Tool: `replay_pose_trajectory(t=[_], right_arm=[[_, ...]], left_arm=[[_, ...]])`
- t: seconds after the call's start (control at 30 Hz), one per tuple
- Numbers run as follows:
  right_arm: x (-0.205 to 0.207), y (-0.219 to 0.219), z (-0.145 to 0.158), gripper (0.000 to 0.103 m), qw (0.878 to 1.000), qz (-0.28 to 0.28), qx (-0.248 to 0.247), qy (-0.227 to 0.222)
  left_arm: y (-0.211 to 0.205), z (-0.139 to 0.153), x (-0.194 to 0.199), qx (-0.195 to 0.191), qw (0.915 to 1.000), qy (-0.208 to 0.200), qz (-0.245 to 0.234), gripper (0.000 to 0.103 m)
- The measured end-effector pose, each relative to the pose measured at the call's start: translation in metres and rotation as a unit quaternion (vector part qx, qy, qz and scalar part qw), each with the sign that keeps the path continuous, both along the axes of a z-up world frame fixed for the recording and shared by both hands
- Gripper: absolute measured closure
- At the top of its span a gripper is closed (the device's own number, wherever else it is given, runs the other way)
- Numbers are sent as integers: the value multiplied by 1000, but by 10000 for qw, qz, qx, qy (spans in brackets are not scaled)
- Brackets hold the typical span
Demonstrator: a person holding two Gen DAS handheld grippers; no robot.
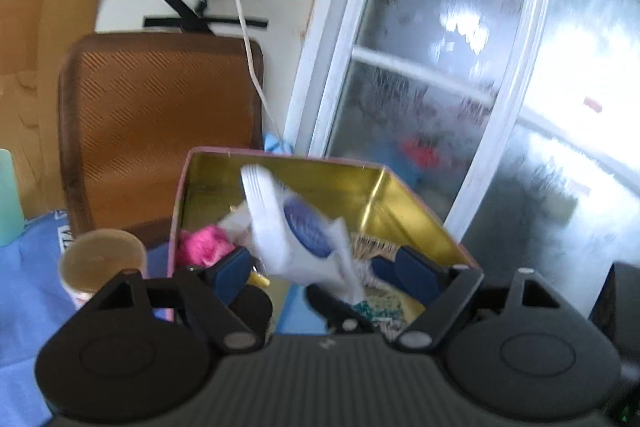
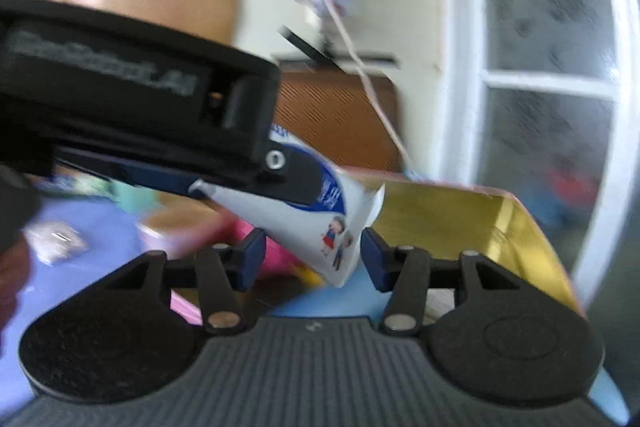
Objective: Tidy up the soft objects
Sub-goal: 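Carry the wipe pack into the pink tin and open the left gripper, then move the right gripper over the smiley-face keychain bag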
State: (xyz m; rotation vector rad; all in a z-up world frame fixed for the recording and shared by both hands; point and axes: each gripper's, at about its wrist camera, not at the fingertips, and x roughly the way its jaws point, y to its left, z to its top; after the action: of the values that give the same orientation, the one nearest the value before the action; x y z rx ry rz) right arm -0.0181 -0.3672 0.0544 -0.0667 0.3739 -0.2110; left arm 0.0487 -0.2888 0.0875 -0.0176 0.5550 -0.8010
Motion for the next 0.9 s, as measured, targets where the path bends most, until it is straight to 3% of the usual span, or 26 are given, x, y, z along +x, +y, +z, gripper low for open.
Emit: replay_pose_trajectory(t=[0.2,0.33,0.53,0.63,0.73,0.83,0.9], right_arm=[[-6,-16,-9,47,9992,-242,324,-27],[-13,-4,-1,47,9986,-123,425,-303],[-24,32,13,47,9946,475,625,-685],[-14,66,16,47,9889,1201,724,-501],[3,104,13,46,9776,1944,798,-129],[28,144,3,35,9626,2585,751,315],[51,173,-6,27,9555,2848,551,534]], left_arm=[[14,-19,2,22,9994,221,282,18],[70,-24,-6,-255,9979,229,557,14],[173,-48,-25,-242,9896,208,1402,13],[231,-63,-31,-224,9765,356,2112,13],[285,-76,-32,-121,9569,444,2868,13],[325,-86,-38,-82,9386,434,3422,12],[345,-95,-40,-287,9295,564,3632,13]])
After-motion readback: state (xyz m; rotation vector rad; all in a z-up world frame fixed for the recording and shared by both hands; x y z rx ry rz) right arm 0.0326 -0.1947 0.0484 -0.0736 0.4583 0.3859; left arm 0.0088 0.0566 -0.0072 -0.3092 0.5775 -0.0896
